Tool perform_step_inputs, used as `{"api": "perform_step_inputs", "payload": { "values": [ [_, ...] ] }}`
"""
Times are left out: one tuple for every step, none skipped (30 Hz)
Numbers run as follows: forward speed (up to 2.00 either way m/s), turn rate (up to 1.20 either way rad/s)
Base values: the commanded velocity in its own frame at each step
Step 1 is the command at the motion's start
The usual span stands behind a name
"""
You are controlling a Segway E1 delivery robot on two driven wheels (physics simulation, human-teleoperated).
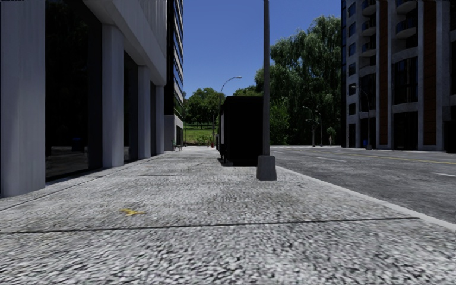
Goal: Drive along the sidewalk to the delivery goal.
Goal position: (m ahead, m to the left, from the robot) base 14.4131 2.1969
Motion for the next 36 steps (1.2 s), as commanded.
{"api": "perform_step_inputs", "payload": {
  "values": [
    [2.0, 0.0],
    [2.0, 0.0],
    [2.0, 0.0],
    [2.0, 0.0],
    [2.0, 0.0],
    [2.0, 0.0],
    [2.0, 0.09],
    [2.0, 0.13],
    [2.0, 0.19],
    [2.0, 0.19],
    [2.0, 0.22],
    [2.0, 0.23],
    [2.0, 0.24],
    [2.0, 0.24],
    [2.0, 0.24],
    [2.0, 0.24],
    [2.0, 0.24],
    [2.0, 0.24],
    [2.0, 0.24],
    [2.0, 0.24],
    [2.0, 0.24],
    [2.0, 0.24],
    [2.0, 0.24],
    [2.0, 0.24],
    [2.0, 0.24],
    [2.0, 0.25],
    [2.0, 0.27],
    [2.0, 0.27],
    [2.0, 0.27],
    [2.0, 0.27],
    [2.0, 0.27],
    [2.0, 0.27],
    [2.0, 0.27],
    [2.0, 0.27],
    [2.0, 0.27],
    [2.0, 0.27]
  ]
}}
